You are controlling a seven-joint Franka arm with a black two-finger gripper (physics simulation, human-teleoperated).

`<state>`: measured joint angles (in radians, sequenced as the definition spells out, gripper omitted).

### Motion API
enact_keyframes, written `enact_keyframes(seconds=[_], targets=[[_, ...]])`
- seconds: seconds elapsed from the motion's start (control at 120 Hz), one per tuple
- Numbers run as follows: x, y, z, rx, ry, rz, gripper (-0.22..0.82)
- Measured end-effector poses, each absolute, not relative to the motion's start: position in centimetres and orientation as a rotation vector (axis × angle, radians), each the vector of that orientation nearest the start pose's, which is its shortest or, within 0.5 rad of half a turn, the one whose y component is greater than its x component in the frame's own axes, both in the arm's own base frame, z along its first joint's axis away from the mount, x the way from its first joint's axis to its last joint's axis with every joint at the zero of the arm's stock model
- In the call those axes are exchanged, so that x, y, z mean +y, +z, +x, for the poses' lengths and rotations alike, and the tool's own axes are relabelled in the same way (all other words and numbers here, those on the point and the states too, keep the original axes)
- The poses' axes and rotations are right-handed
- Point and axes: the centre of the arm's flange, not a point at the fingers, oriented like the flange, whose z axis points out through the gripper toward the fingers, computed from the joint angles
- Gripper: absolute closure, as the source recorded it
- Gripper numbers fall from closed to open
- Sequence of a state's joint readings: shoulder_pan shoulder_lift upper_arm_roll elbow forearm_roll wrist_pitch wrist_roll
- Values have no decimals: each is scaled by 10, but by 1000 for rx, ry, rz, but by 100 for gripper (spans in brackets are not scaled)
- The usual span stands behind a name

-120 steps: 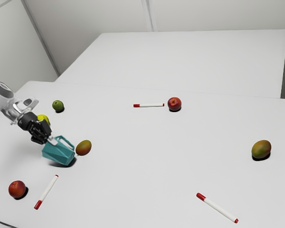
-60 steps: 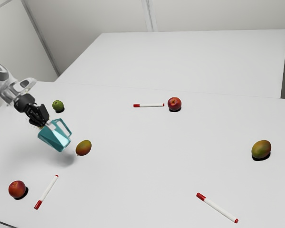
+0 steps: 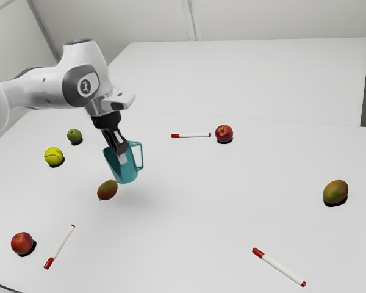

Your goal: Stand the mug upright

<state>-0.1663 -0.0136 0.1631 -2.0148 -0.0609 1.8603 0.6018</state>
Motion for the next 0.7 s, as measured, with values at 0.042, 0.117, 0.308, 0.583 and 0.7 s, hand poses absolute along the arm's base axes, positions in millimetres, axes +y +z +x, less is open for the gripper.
enact_keyframes(seconds=[0.042, 0.117, 0.308, 0.583, 0.7], targets=[[-22, 440, 537, 956, 183, -3065, 79], [-50, 430, 542, 1002, 165, -3010, 79], [-26, 411, 560, 861, 91, -3006, 79], [6, 383, 557, 666, 105, -3052, 79], [-1, 382, 558, 647, 95, -3055, 78]])
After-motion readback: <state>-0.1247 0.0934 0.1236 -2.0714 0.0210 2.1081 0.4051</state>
